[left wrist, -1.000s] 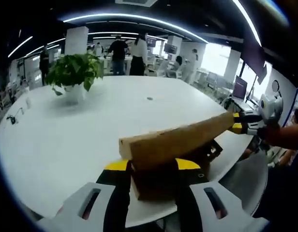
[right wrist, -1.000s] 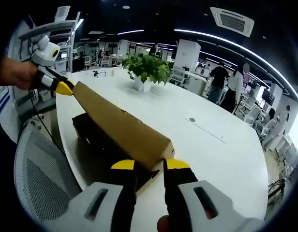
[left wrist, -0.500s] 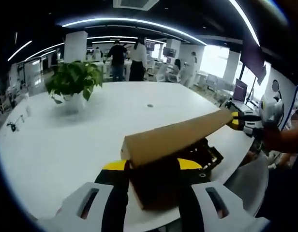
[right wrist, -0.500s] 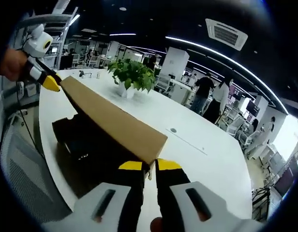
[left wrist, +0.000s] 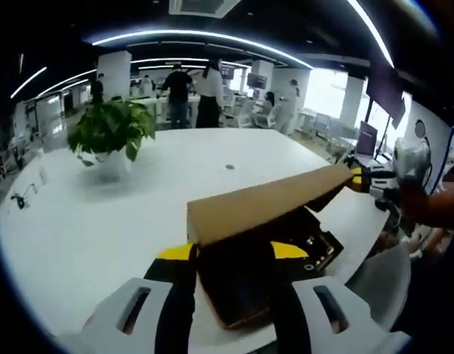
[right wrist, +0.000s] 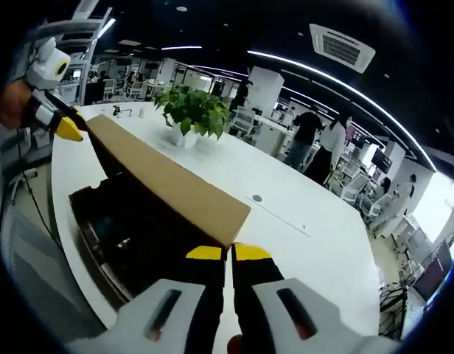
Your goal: Operate the shoe box by opening the lid, removing the specified soft item, and placing it in the target area until the item is outside and the box remains undamaged.
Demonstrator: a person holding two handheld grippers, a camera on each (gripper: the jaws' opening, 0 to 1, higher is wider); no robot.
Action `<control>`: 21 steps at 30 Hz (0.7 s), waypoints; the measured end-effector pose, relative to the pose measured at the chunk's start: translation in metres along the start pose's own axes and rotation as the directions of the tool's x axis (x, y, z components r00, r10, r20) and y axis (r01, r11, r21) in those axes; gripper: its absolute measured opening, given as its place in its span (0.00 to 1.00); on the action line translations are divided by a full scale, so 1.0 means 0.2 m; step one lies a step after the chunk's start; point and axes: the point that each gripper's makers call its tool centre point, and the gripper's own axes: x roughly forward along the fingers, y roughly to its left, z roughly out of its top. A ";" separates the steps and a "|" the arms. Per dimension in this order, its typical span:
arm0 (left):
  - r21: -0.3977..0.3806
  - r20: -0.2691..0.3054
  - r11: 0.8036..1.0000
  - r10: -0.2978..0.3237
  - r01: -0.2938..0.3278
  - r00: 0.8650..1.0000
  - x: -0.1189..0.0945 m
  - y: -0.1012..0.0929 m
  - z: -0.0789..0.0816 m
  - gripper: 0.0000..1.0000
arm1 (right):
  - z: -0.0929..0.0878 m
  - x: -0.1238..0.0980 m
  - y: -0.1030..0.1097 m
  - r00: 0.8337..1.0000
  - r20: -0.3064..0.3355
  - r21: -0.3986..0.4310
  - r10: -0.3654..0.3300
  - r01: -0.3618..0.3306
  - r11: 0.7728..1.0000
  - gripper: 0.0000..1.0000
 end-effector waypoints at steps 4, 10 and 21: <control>-0.022 0.027 1.000 0.015 -0.014 1.000 -0.04 0.00 -0.02 0.34 | 0.01 0.01 -0.02 1.000 -0.021 0.013 0.007 -0.007 1.000 0.00; -0.064 -0.043 0.997 0.029 -0.032 0.999 -0.06 0.03 -0.27 0.32 | 0.03 0.04 -0.04 0.999 -0.046 0.029 0.010 -0.008 1.000 0.00; -0.121 -0.162 0.991 0.045 -0.065 0.986 0.00 0.11 -0.59 0.27 | 0.06 0.08 -0.06 0.998 -0.065 0.005 0.021 -0.021 1.000 0.00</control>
